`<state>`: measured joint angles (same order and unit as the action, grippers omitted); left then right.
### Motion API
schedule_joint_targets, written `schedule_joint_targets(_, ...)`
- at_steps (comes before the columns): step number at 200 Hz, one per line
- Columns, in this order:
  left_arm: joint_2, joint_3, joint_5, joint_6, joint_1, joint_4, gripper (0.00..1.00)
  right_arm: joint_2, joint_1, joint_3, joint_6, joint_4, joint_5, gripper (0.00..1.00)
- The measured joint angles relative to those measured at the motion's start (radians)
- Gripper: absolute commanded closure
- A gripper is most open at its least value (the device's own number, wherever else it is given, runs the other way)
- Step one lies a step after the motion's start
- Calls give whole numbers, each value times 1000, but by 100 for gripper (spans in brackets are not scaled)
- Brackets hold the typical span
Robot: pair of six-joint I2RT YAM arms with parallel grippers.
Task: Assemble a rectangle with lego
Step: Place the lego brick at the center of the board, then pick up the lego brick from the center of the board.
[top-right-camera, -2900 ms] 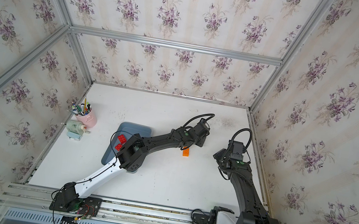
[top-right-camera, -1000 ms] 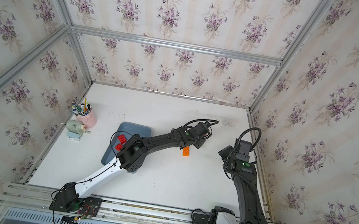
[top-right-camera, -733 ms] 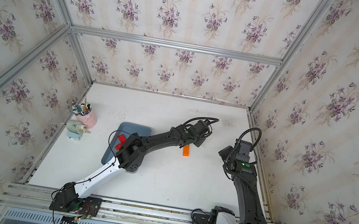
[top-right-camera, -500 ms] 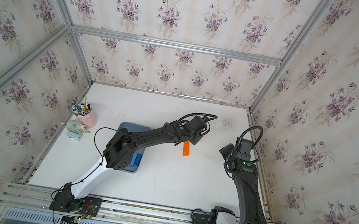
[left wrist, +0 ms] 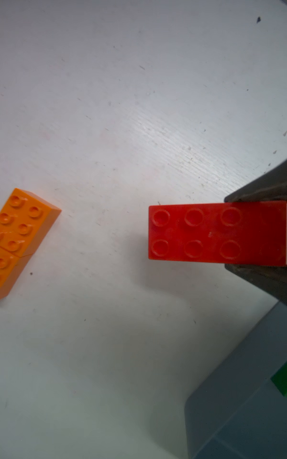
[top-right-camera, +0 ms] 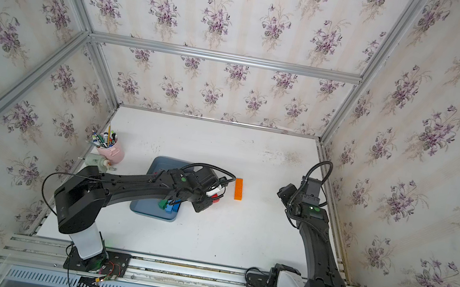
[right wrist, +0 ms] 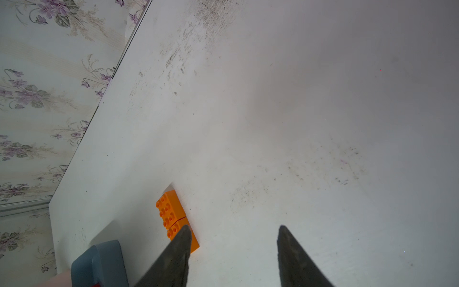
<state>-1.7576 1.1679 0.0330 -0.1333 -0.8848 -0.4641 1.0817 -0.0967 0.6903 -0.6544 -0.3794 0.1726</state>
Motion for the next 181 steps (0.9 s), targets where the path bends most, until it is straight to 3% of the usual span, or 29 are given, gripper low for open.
schedule_joint_targets(58, -63, -46, 44, 11, 24, 117, 66, -19, 0, 15, 25, -17, 39, 42)
schedule_joint_targets(105, -63, -80, 60, 38, 56, 177, 33, -21, 3, 11, 56, -15, 85, 33)
schedule_joint_targets(119, -47, -98, 60, 44, 63, 188, 28, -20, 15, 11, 69, -14, 100, 33)
schedule_joint_targets(142, 14, -117, 41, 47, 66, 190, 21, -7, 87, 23, 93, -15, 111, 32)
schedule_joint_targets(164, 151, -135, -3, 56, 68, 191, 1, 27, 210, 74, 126, -15, 96, 32)
schedule_joint_targets(181, 312, -146, -35, 77, 76, 192, 0, 87, 322, 137, 158, -19, 77, 32)
